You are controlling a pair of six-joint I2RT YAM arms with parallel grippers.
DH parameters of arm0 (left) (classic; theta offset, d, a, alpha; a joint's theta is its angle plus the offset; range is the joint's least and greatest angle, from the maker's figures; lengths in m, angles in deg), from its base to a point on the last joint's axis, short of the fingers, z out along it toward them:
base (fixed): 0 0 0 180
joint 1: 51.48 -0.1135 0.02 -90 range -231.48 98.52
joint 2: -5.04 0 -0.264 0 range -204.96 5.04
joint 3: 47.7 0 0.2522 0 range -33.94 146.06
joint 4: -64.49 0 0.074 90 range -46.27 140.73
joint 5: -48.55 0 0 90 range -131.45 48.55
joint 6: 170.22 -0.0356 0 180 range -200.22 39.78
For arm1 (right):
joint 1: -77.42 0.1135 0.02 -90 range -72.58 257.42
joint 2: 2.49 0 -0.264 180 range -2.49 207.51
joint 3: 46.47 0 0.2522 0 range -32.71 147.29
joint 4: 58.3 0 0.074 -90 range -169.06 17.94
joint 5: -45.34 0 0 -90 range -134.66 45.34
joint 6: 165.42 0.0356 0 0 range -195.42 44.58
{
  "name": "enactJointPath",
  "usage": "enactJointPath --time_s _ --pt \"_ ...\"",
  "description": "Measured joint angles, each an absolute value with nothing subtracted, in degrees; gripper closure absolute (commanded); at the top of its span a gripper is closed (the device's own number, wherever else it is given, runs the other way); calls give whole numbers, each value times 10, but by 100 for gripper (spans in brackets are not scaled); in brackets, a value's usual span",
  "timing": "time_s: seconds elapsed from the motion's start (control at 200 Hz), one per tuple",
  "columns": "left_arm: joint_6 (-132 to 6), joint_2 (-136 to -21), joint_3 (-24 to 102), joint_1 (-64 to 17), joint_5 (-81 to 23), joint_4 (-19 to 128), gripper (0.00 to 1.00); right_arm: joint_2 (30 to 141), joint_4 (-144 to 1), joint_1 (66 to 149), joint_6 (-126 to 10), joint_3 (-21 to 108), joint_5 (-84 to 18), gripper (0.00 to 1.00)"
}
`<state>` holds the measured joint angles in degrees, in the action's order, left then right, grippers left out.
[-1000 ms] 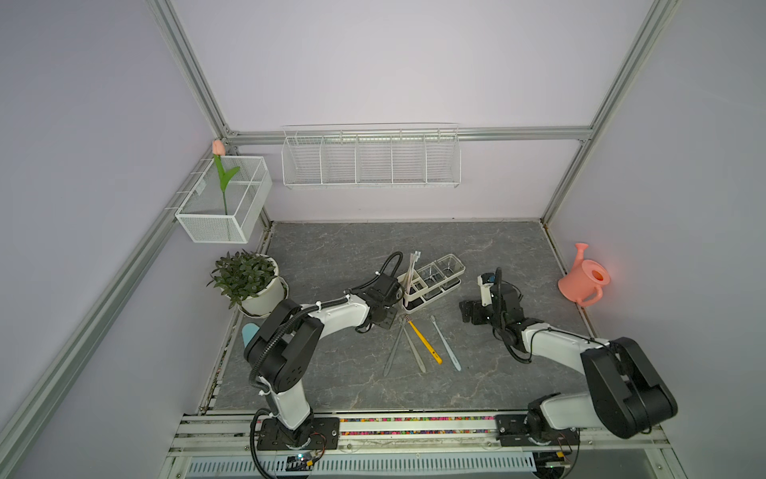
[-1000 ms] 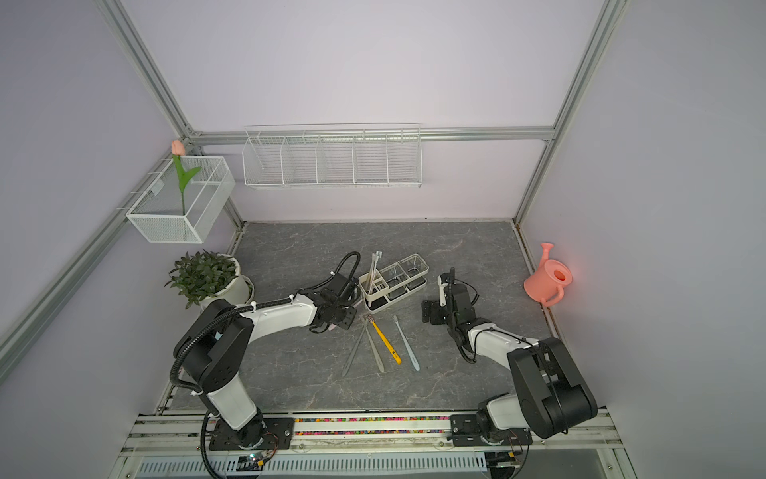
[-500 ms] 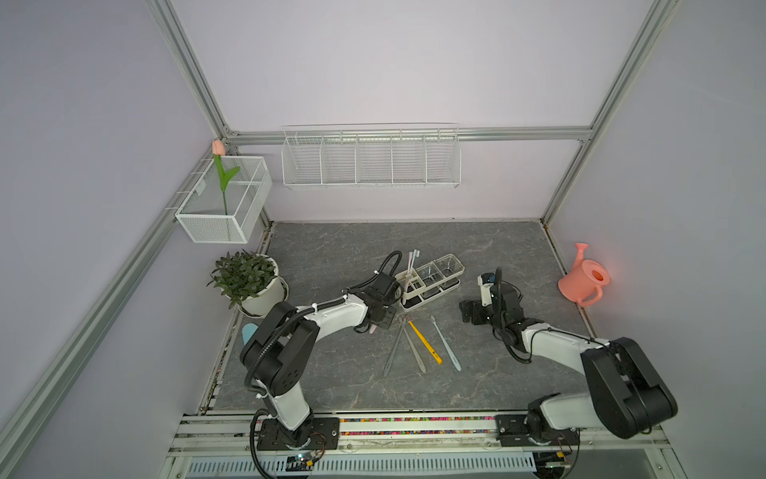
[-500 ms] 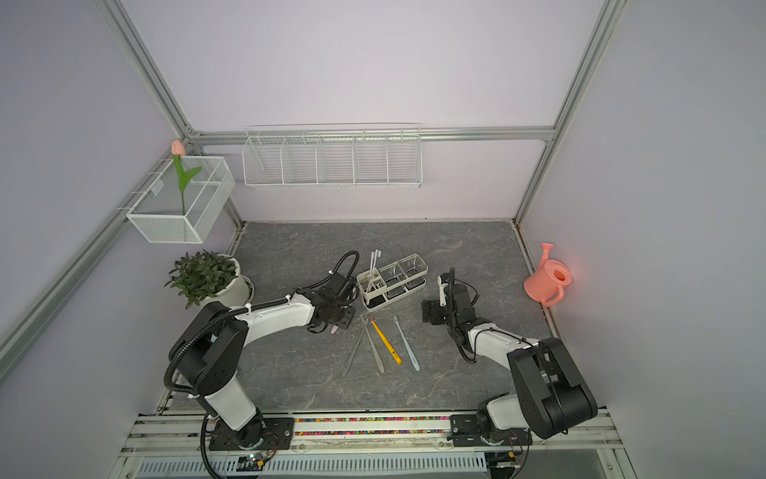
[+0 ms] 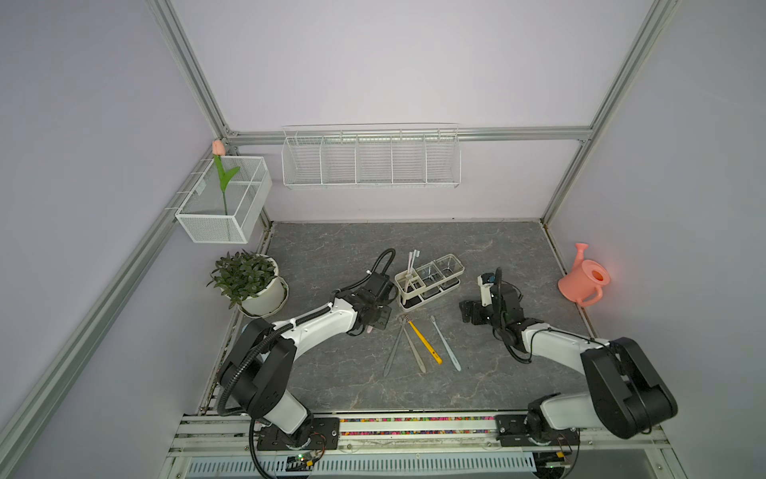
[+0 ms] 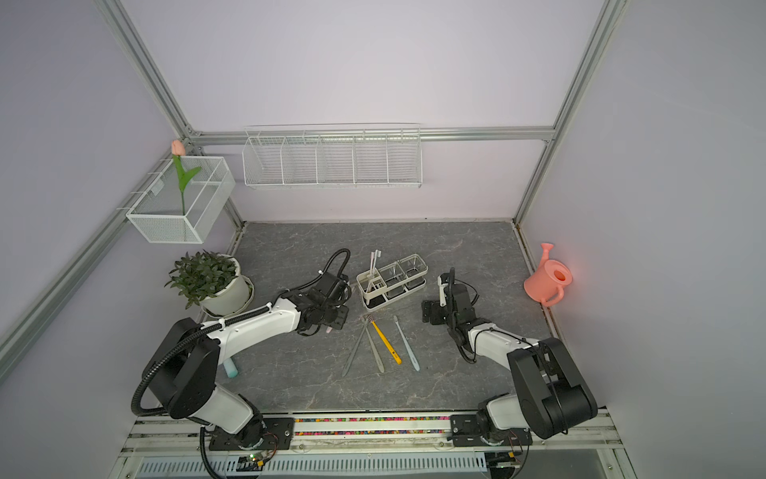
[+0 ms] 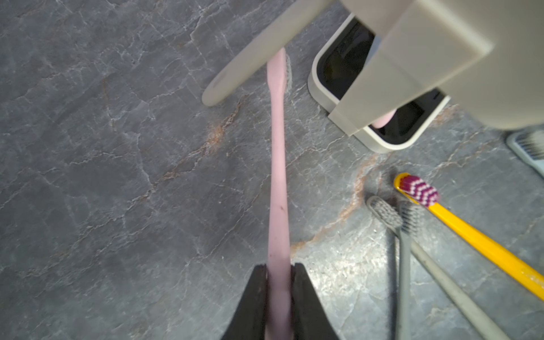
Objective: Place the toothbrush into the toothbrush holder
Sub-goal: Pick up the toothbrush from the center of the board.
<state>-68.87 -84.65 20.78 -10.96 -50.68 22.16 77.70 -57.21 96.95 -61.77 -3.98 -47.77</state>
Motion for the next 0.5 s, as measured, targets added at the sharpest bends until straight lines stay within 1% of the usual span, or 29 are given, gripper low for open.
enactJointPath --time_s 0.225,0.355,0.5 --pt "-669 -807 208 -110 -497 177 84 776 -568 970 -618 -42 -478 6" --pt "-650 -745 207 -110 -482 155 87 759 -563 970 -619 -55 -471 6" --pt "-637 -671 205 -110 -464 134 90 735 -563 970 -614 -58 -433 6"
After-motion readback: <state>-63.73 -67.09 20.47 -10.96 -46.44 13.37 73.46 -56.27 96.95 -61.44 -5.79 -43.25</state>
